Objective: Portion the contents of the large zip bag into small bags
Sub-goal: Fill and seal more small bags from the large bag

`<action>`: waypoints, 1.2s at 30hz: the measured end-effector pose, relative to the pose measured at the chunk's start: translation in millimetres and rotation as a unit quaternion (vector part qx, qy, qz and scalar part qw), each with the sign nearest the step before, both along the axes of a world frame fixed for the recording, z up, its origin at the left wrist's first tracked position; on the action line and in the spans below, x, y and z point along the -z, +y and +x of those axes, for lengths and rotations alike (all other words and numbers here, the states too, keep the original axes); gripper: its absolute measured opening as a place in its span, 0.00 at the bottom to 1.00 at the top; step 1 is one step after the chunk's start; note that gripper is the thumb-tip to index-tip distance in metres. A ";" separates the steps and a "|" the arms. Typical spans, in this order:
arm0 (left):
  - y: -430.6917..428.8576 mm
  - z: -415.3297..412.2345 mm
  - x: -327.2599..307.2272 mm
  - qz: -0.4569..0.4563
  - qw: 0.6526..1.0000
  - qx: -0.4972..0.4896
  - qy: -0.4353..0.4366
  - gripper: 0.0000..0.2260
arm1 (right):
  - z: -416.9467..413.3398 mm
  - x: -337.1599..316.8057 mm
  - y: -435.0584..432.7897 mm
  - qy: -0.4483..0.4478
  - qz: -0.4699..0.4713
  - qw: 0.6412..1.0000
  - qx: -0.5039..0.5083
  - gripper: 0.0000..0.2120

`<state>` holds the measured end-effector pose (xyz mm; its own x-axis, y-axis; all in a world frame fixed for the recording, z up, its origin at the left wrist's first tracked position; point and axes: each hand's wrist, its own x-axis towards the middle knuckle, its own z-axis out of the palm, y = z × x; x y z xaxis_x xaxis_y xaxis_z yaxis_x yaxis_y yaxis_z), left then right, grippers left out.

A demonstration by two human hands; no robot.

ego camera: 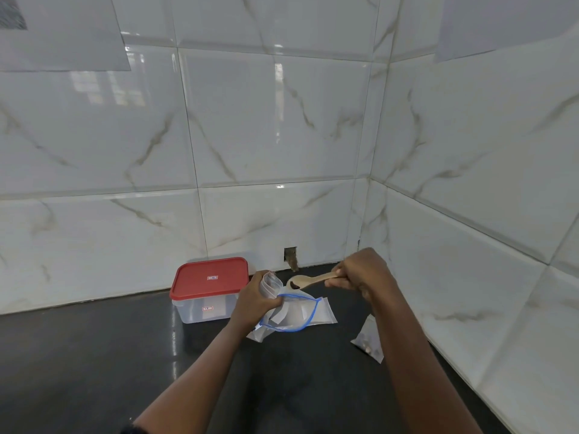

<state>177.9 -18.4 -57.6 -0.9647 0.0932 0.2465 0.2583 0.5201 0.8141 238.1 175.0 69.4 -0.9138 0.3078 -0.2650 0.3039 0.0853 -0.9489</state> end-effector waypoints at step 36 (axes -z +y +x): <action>-14.6 10.9 -4.1 -0.057 0.997 0.038 -0.029 0.26 | -10.8 88.3 -70.3 0.054 0.410 0.894 -0.173 0.25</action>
<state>188.8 -33.0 -53.6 -0.9664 0.1901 0.1732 0.2536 0.5916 0.7653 227.3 104.7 -18.9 -0.9985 0.0521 0.0161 0.0349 0.8368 -0.5464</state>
